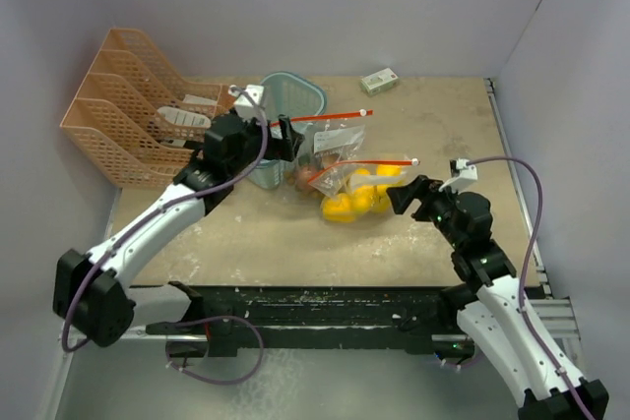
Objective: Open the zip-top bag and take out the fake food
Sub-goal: Move the zipper food storage bag to the center of the board.
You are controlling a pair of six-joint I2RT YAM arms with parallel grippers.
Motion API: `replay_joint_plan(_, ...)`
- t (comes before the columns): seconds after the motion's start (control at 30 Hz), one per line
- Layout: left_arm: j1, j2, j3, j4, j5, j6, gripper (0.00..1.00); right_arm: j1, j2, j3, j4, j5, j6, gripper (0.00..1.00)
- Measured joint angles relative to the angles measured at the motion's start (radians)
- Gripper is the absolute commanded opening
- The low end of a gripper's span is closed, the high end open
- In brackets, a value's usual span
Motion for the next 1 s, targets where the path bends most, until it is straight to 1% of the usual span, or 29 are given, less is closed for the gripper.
replay_joint_plan(0.17,-0.073,0.199,0.1,-0.036,-0.072,0.034,1.0,0.0,-0.07,0.0,-0.04,0.008,-0.009,0.92)
replay_joint_plan(0.23,-0.087,0.246,0.122,-0.044,-0.099,0.046,0.96,0.0,-0.097,0.001,-0.063,0.011,-0.014,0.92)
replay_joint_plan(0.27,-0.09,0.258,0.127,-0.048,-0.11,0.05,0.93,0.0,-0.112,0.002,-0.077,0.013,-0.016,0.91)
replay_joint_plan(0.3,-0.09,0.266,0.129,-0.05,-0.122,0.056,0.86,0.0,-0.129,0.002,-0.09,0.015,-0.017,0.91)
replay_joint_plan(0.33,-0.089,0.27,0.132,-0.055,-0.134,0.063,0.77,0.0,-0.14,0.002,-0.1,0.015,-0.018,0.91)
replay_joint_plan(0.37,-0.089,0.27,0.133,-0.056,-0.135,0.064,0.65,0.0,-0.151,0.002,-0.106,0.014,-0.019,0.9)
replay_joint_plan(0.4,-0.089,0.271,0.137,-0.056,-0.138,0.066,0.47,0.0,-0.158,0.002,-0.108,0.014,-0.019,0.9)
replay_joint_plan(0.43,-0.089,0.272,0.143,-0.056,-0.139,0.067,0.35,0.0,-0.164,0.002,-0.109,0.014,-0.019,0.9)
replay_joint_plan(0.47,-0.089,0.272,0.151,-0.055,-0.138,0.069,0.25,0.0,-0.166,0.002,-0.11,0.013,-0.02,0.9)
replay_joint_plan(0.57,-0.091,0.273,0.168,-0.049,-0.131,0.08,0.01,0.0,-0.162,0.002,-0.113,0.011,-0.022,0.9)
replay_joint_plan(0.6,-0.093,0.274,0.17,-0.046,-0.128,0.08,0.0,0.0,-0.161,0.002,-0.113,0.01,-0.022,0.89)
replay_joint_plan(0.83,-0.153,0.274,0.172,-0.048,-0.109,0.08,0.0,0.0,-0.154,0.002,-0.113,0.008,-0.022,0.88)
replay_joint_plan(0.87,-0.171,0.274,0.174,-0.048,-0.109,0.08,0.11,0.0,-0.15,0.002,-0.113,0.008,-0.021,0.89)
replay_joint_plan(0.93,-0.199,0.274,0.179,-0.048,-0.113,0.084,0.54,0.0,-0.148,0.002,-0.113,0.008,-0.021,0.89)
replay_joint_plan(0.97,-0.212,0.274,0.182,-0.049,-0.121,0.084,0.87,0.0,-0.146,0.002,-0.113,0.008,-0.021,0.88)
replay_joint_plan(1.0,-0.224,0.274,0.187,-0.052,-0.128,0.093,0.99,0.0,-0.145,0.002,-0.112,0.008,-0.021,0.89)
